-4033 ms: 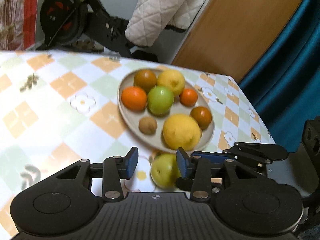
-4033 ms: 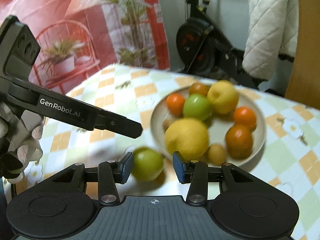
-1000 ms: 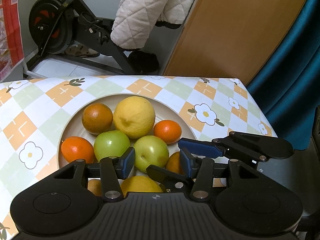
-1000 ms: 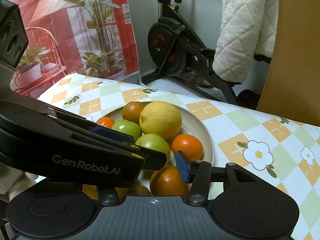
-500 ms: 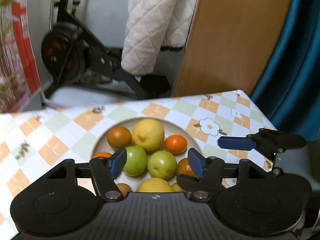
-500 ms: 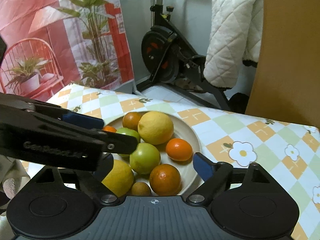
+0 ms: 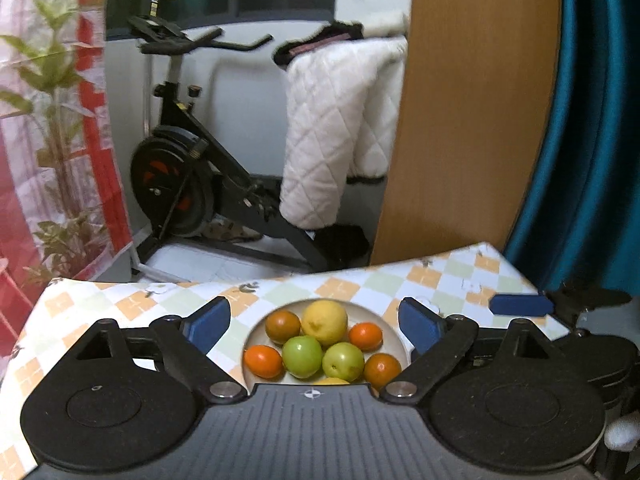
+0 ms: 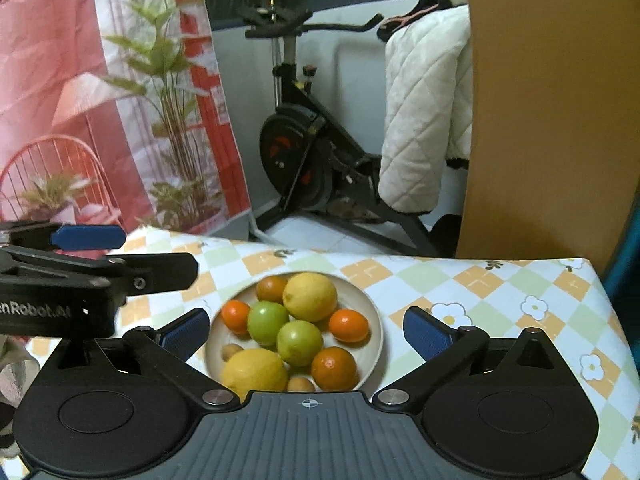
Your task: Organize fruits
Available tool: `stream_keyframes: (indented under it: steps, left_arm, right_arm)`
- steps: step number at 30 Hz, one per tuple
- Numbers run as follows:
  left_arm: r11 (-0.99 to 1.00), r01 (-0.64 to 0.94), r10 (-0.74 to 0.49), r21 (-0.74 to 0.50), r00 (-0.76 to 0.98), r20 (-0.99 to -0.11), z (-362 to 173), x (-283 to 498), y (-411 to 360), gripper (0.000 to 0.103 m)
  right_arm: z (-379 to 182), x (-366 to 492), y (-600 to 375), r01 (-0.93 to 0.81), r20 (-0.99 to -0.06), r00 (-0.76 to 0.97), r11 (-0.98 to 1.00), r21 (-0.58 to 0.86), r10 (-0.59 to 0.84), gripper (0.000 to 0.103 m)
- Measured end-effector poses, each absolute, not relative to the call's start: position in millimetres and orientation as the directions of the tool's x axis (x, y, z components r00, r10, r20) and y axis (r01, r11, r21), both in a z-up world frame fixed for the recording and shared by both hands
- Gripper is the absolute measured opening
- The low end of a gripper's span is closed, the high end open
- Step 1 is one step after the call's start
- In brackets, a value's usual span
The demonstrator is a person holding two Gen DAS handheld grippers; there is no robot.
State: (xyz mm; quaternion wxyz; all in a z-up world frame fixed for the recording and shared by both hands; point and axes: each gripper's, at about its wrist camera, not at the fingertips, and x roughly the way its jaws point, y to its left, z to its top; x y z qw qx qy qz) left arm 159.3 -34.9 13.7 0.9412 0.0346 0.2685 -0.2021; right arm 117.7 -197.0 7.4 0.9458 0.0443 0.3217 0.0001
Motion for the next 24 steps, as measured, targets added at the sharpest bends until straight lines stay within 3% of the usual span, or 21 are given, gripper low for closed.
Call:
stream_keyframes:
  steps: [7, 24]
  left_arm:
    - [0.948, 0.317, -0.294, -0.026, 0.84, -0.456, 40, 127, -18, 0.093]
    - [0.978, 0.206, -0.193, -0.018, 0.881, -0.433, 67, 77, 10, 0.095]
  right_arm:
    - [41, 87, -183, 0.052, -0.575, 0.818, 0.995, 0.088, 0.008, 0.103]
    - [75, 38, -170, 0.096, -0.534, 0.845, 0.992, 0.085, -0.036, 0.103]
